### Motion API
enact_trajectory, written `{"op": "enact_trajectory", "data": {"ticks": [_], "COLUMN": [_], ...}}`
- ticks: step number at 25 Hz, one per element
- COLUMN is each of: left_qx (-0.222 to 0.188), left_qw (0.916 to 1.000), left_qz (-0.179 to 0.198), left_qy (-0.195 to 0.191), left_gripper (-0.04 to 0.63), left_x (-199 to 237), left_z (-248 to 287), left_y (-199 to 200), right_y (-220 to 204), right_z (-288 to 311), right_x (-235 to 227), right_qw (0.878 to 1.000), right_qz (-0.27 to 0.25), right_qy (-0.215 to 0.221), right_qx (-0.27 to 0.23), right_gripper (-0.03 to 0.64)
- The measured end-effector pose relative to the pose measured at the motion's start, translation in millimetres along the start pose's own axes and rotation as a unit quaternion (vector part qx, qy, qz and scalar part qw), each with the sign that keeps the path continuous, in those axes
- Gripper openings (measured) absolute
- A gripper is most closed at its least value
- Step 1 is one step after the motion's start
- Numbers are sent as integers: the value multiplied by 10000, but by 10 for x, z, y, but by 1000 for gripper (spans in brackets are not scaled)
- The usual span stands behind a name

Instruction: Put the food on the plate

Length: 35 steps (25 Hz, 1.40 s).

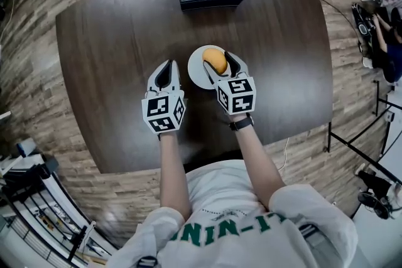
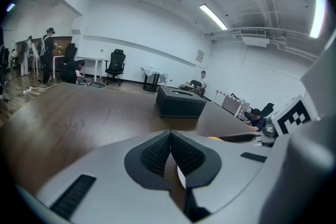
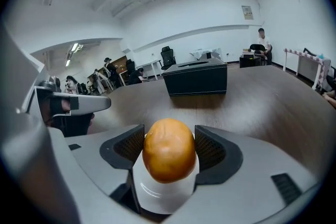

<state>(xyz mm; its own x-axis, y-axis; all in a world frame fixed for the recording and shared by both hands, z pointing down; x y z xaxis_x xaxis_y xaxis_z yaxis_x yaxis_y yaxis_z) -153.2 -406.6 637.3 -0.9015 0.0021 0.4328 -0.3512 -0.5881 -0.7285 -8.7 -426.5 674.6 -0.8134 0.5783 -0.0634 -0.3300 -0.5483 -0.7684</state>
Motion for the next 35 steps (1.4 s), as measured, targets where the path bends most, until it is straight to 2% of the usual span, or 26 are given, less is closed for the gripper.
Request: {"op": "enact_trajectory", "data": {"ticks": [18, 23, 29, 35], "left_qx": [237, 228, 172, 91], "left_qw": [9996, 9995, 9997, 9998], "left_qz": [104, 169, 86, 89], "left_qy": [97, 122, 157, 130], "left_gripper": [14, 14, 14, 13], "left_x": [90, 105, 135, 113], "left_z": [105, 54, -22, -102], "left_y": [-182, -152, -112, -75], "right_y": [-163, -190, -248, -242], "right_z": [116, 100, 131, 81], "right_x": [124, 152, 171, 162], "right_qw": [9994, 9995, 9993, 9993], "right_qz": [-224, -115, 62, 155], "right_qy": [-27, -111, -58, -168], "right_qx": [260, 262, 359, 303], "right_gripper": [318, 318, 381, 502]}}
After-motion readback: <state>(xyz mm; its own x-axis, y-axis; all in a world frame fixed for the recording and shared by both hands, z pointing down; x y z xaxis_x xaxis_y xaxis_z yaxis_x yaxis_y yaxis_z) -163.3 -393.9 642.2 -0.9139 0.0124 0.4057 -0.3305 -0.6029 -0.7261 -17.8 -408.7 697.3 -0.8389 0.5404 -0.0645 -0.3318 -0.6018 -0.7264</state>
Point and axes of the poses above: the fingertips, and each gripper's own axes: z forward along the fingers, x to its left, y out of its top, the point moved 2 cm from there along -z, backward along the fingers, and after that the axes turned 13 degrees about -z, right-handed, at the moved point
